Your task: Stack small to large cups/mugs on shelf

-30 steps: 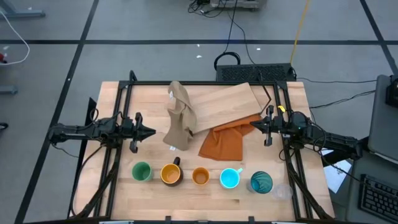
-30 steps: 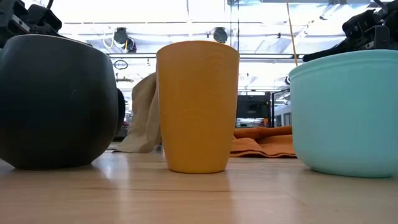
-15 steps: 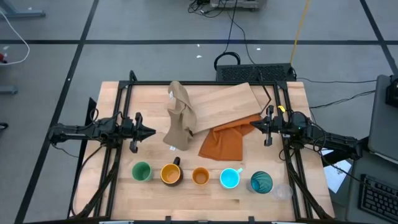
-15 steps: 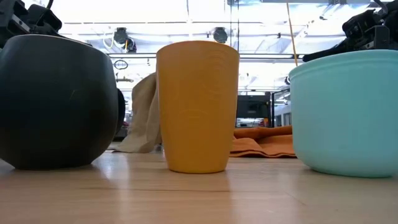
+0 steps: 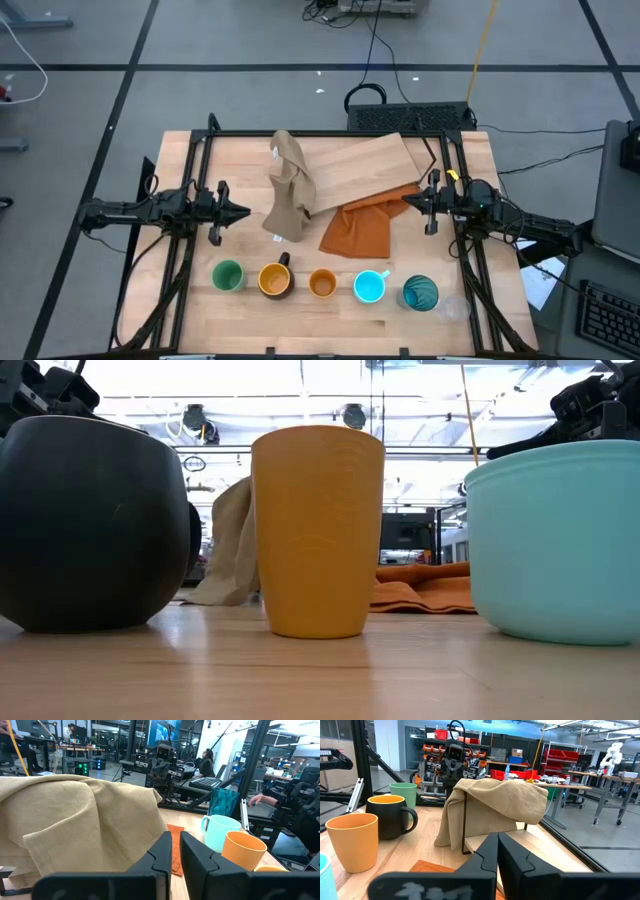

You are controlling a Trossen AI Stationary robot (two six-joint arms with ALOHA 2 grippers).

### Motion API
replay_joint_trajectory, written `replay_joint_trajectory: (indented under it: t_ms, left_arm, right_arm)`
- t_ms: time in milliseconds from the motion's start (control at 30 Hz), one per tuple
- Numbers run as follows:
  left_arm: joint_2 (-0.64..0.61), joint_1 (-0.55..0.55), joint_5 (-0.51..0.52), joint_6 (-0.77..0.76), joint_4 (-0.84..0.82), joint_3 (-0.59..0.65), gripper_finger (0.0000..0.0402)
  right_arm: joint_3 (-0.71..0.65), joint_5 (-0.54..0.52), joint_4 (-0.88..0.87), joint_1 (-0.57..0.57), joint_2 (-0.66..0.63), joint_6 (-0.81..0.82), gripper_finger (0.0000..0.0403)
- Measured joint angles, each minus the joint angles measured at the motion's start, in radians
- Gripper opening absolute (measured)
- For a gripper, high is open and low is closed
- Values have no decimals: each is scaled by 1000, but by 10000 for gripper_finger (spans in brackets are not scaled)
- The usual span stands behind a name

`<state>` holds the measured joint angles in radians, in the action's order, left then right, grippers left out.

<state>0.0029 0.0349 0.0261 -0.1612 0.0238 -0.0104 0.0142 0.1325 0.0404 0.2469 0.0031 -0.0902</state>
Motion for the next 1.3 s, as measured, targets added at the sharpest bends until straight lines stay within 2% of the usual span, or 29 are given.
replay_joint_trajectory:
  t_ms: [500, 667, 933, 1167, 1300]
  left_arm:
    - [0, 0, 3, 12, 5, 0, 35]
    - [0, 0, 3, 64, 5, 0, 35]
    - [0, 0, 3, 70, 38, 1, 35]
    - [0, 0, 3, 74, 38, 1, 35]
    - [0, 0, 3, 74, 39, 1, 35]
  right_arm:
    - [0, 0, 1, 0, 0, -5, 0]
    - [0, 2, 55, 0, 0, -70, 0]
    - [0, 2, 72, 0, 0, -67, 0]
    - [0, 2, 84, 0, 0, 261, 0]
    - [0, 1, 106, 0, 0, 276, 0]
